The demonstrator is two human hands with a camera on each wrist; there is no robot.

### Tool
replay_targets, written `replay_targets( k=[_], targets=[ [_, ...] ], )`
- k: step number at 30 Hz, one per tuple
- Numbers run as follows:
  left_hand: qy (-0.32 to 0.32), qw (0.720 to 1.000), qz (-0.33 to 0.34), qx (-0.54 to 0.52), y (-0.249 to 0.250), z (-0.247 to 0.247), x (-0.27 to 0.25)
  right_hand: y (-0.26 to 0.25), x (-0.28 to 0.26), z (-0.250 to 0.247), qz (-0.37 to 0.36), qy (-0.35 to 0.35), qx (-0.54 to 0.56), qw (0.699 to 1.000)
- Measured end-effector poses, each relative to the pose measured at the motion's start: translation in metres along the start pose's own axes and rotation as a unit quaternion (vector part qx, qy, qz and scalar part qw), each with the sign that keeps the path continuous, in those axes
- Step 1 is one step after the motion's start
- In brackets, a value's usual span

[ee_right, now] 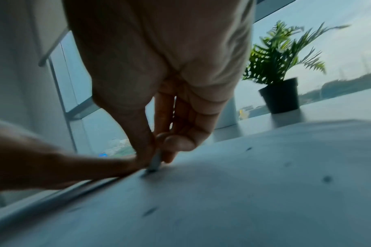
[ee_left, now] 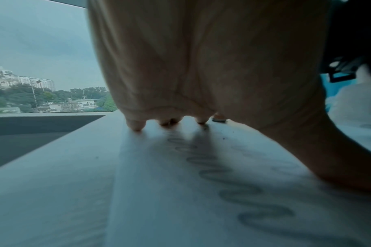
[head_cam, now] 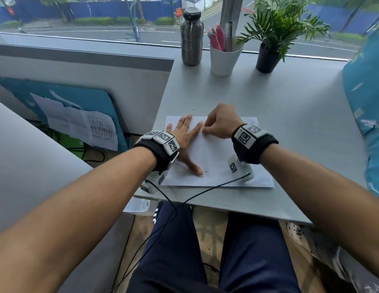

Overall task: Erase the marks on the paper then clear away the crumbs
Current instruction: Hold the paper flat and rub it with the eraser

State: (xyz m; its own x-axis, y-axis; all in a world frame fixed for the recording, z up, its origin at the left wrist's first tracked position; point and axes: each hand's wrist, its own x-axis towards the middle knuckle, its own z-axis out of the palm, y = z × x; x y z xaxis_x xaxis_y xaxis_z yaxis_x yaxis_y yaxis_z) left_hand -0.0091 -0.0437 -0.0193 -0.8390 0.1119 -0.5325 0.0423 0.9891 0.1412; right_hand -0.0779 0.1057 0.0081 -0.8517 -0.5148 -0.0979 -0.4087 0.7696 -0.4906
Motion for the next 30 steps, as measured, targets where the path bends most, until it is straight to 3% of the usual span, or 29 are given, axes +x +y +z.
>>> replay_targets(
  k=[3,7,11,15,19,22,26,30],
  targets=[
    [-0.002,1.000,-0.001,-0.001,-0.002,0.001,0.001,-0.010,-0.012,0.009,-0.053,-0.062,-0.007,0.997],
    [0.000,1.000,0.002,0.003,-0.002,0.001,0.001,0.005,-0.001,-0.003,0.011,0.002,0.017,1.000],
    [-0.006,1.000,0.000,0.000,-0.002,0.001,0.001,-0.009,-0.013,0.009,-0.057,-0.066,-0.012,0.996],
    [-0.002,1.000,-0.002,0.006,-0.001,0.001,0.000,0.003,-0.003,-0.002,0.007,-0.002,0.009,1.000],
    [-0.003,1.000,0.001,0.003,-0.002,0.001,-0.001,-0.007,-0.017,0.006,-0.049,-0.072,-0.008,0.996],
    [-0.002,1.000,0.000,-0.007,0.000,0.002,0.000,0.003,-0.009,-0.003,0.007,-0.014,0.011,1.000],
    [-0.006,1.000,-0.006,-0.005,0.000,0.001,-0.001,-0.012,-0.024,0.009,-0.064,-0.073,-0.009,0.995],
    [-0.007,1.000,-0.006,-0.009,0.001,0.000,-0.002,0.000,-0.012,-0.005,-0.003,-0.017,-0.006,1.000]
  ],
)
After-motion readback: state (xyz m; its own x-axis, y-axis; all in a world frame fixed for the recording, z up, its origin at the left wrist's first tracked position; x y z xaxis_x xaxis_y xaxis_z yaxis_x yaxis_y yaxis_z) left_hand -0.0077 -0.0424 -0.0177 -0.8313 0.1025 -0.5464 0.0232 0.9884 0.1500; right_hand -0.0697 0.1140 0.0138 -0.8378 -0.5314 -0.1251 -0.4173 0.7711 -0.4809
